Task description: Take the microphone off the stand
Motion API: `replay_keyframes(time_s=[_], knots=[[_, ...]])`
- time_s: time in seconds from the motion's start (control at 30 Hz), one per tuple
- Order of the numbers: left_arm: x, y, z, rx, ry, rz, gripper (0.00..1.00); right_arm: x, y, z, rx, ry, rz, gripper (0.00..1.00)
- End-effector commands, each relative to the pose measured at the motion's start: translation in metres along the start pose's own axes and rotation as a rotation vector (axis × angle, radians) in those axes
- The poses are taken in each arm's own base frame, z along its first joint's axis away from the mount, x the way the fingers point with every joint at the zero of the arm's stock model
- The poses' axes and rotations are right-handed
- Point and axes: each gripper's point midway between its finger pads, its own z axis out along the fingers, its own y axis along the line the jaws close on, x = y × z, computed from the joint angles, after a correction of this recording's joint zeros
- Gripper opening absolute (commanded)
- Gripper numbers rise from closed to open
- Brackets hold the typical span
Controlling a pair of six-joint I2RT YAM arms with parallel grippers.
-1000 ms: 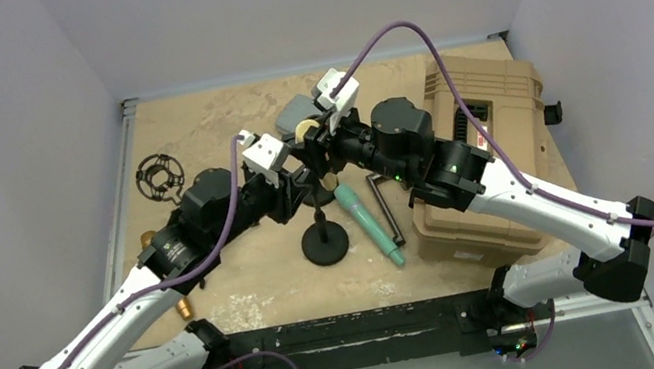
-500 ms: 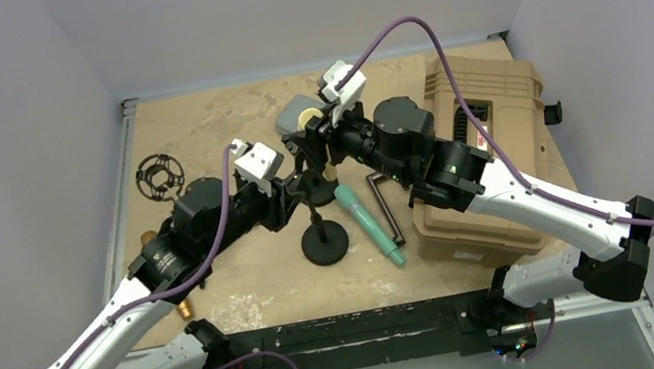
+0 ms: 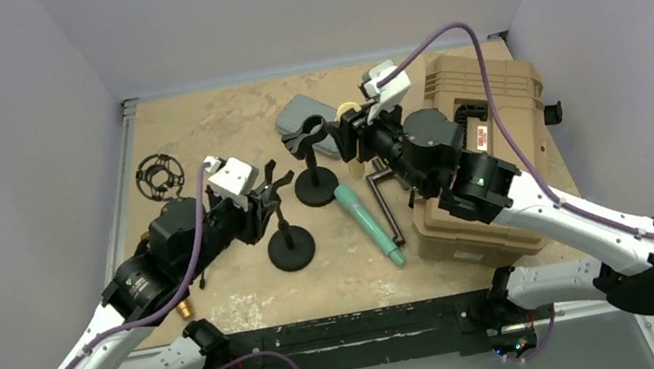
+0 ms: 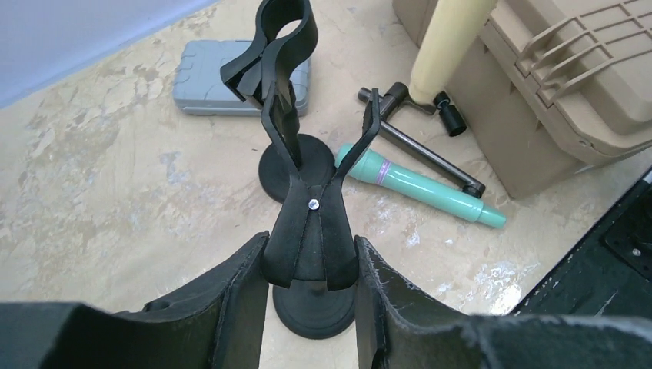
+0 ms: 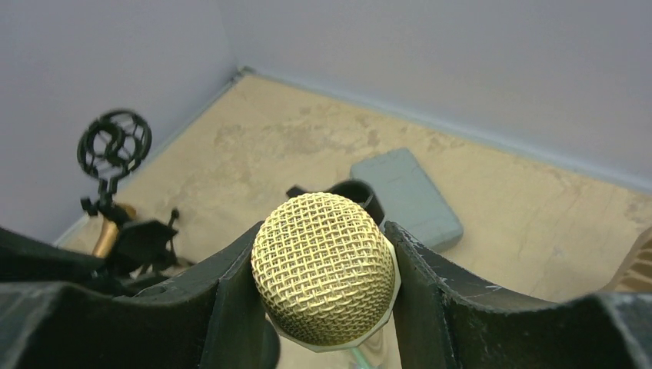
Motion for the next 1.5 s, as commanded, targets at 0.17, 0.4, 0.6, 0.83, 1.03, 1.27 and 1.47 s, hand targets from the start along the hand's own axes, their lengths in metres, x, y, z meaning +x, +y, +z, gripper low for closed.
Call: replay_keyframes(time_s=[0.17, 0.4, 0.6, 0.83, 1.03, 1.27, 1.47], knots=[[0.007, 0.01, -0.003, -0.045, 0.002, 0.021, 0.0, 0.147, 0.059, -0.015, -0.278, 0.489, 0.03, 0.0], [0.004, 0.007, -0.012, -0.025, -0.025, 0.017, 0.41, 0.223, 0.07, -0.023, -0.274, 0.714, 0.02, 0.0], [-0.006, 0.009, -0.017, -0.022, -0.071, 0.038, 0.64, 0.263, 0.063, -0.01, -0.187, 0.773, -0.007, 0.0], [-0.029, 0.012, -0.034, -0.027, -0.154, 0.054, 0.71, 0.306, 0.045, 0.009, -0.036, 0.796, -0.053, 0.0], [-0.035, 0.045, -0.048, -0.223, -0.203, -0.053, 0.78, 0.338, 0.034, 0.01, 0.009, 0.811, -0.092, 0.15], [-0.027, 0.052, -0.04, -0.287, -0.08, -0.08, 0.9, 0.363, 0.035, 0.011, 0.001, 0.833, -0.099, 0.38], [-0.051, 0.042, -0.048, -0.225, -0.123, -0.115, 0.92, 0.366, 0.03, 0.009, 0.019, 0.832, -0.102, 0.65]])
